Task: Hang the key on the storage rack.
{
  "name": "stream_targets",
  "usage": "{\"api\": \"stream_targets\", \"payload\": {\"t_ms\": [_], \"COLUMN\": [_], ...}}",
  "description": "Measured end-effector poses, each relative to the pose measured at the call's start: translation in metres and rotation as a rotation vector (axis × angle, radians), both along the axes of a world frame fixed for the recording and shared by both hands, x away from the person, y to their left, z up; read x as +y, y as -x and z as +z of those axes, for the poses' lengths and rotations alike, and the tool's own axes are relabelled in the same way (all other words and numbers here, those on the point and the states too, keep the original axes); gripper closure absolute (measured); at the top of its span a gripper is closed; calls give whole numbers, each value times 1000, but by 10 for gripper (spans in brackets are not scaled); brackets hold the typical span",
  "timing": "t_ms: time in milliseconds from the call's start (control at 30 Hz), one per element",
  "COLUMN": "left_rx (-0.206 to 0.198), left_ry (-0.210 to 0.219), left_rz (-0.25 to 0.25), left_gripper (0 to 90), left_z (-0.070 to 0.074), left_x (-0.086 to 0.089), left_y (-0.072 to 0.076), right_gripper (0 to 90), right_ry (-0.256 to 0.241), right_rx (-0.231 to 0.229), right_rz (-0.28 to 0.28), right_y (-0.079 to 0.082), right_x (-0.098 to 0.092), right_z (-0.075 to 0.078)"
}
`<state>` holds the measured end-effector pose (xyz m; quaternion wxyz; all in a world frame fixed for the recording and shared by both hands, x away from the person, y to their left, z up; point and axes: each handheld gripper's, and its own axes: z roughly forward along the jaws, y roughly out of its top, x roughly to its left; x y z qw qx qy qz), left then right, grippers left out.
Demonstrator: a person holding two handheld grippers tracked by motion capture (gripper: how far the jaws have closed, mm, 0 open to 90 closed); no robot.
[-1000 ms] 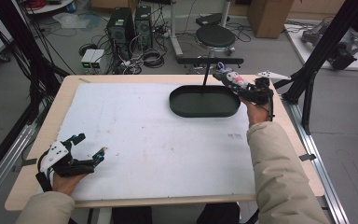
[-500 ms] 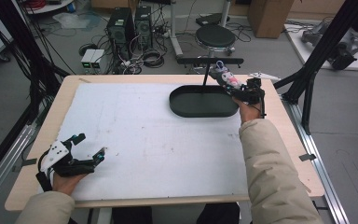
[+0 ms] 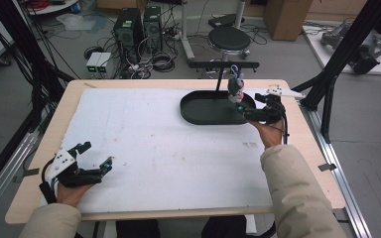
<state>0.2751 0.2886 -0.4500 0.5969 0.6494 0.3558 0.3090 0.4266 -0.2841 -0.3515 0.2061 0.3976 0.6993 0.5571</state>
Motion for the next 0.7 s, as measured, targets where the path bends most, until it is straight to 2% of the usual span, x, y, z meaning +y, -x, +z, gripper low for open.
{"api": "stream_targets", "payload": {"t_ms": [67,133,233,267,333,533,667,700], "left_rx": [-2,-6,-3,-2,-4,0,-8,-9], "left_ry": [1,-1,-5,-3,-9,-11,0,-2], "left_rz": [3,6,6,7,7,15,18,18], "left_gripper": [18,18,17,17,18,17,17,17], "left_z": [0,0,0,0,0,0,0,0], "left_x": [0,0,0,0,0,0,0,0], "left_y": [0,1,0,0,0,0,1,1], "right_gripper": [6,6,6,6,6,6,6,6], "right_ry": [2,0,-35,-58,-64,-28,-9,-4], "right_rx": [-24,-18,-68,-69,-76,-104,-93,-70], "right_rz": [45,82,116,119,131,193,209,210], "right_y": [13,23,42,47,57,72,75,75], "right_x": [-1,-3,-4,-4,-4,2,8,9], "right_z": [-4,-8,-19,-25,-36,-65,-78,-80]}}
